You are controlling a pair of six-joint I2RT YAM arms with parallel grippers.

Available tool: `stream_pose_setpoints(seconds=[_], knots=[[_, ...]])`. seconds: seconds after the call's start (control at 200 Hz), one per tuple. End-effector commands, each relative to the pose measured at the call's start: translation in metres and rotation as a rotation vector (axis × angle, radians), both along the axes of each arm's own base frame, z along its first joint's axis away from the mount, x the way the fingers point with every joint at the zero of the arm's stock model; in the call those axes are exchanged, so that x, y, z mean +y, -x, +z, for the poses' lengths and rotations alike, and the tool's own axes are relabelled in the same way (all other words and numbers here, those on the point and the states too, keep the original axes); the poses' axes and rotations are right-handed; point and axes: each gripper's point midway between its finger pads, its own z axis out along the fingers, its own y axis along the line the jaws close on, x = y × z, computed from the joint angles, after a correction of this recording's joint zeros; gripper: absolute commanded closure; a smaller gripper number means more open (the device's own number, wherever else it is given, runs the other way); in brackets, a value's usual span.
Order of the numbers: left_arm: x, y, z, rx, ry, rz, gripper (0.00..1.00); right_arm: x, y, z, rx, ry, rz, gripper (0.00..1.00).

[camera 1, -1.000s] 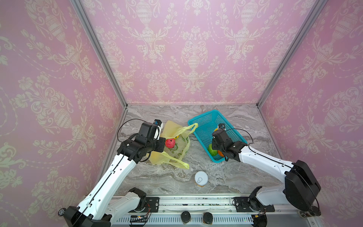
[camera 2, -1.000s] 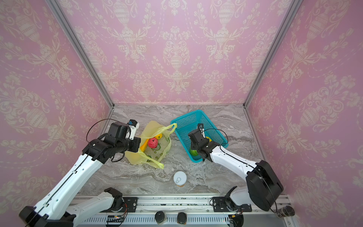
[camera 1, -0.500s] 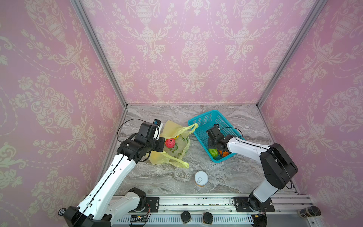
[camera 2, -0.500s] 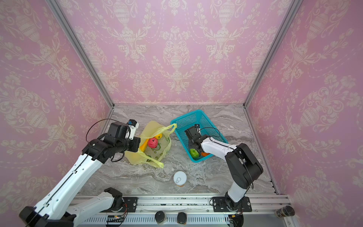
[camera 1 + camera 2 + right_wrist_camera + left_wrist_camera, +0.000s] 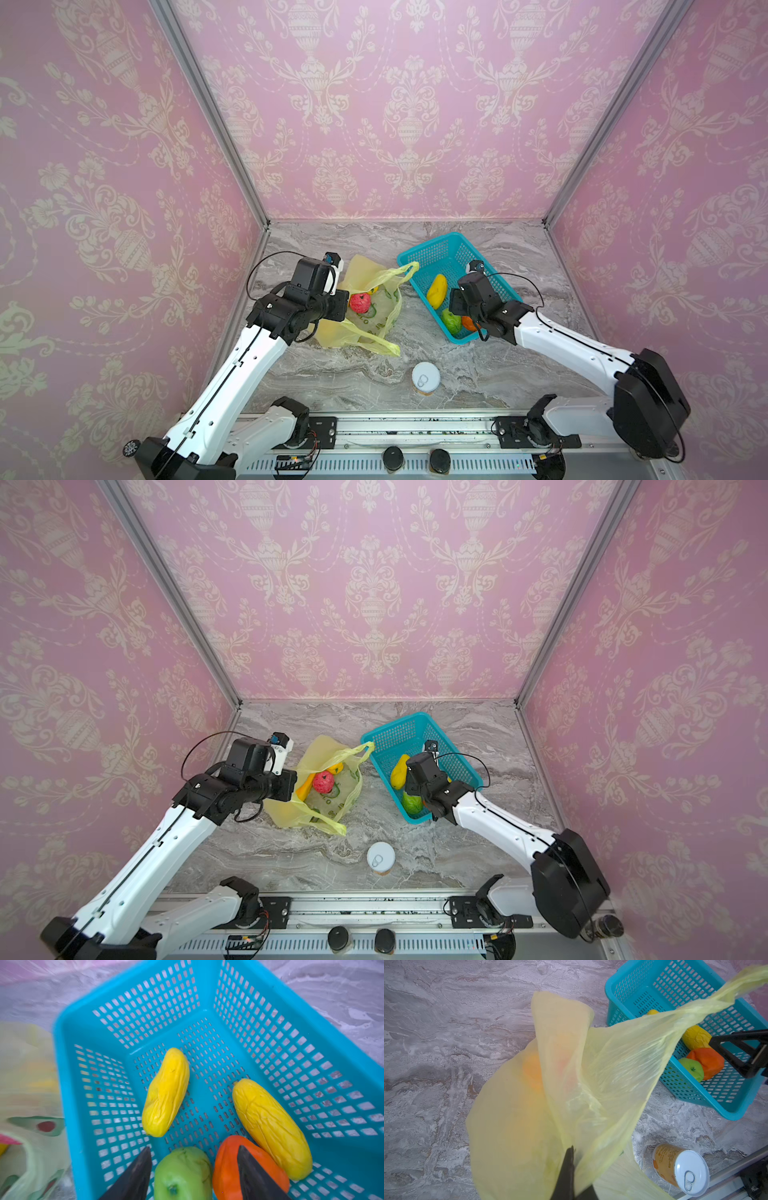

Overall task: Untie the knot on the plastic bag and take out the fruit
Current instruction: 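Lower the papaya into the teal basket and open the right gripper, then move the right gripper back into the bag held by the left gripper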

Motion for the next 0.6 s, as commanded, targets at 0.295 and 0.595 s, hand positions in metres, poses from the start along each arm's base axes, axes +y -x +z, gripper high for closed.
stream_pose_setpoints(seconds=[0.295, 0.595], knots=[[-0.006, 0.009, -0.002, 0.034, 0.04, -0.043, 1.0, 0.119, 0.094, 0.097, -0.443, -0.069, 0.548, 0.48], [-0.007, 0.01, -0.001, 0.036, 0.05, -0.046, 1.0, 0.196, 0.109, 0.078, -0.399, -0.066, 0.706, 0.61]])
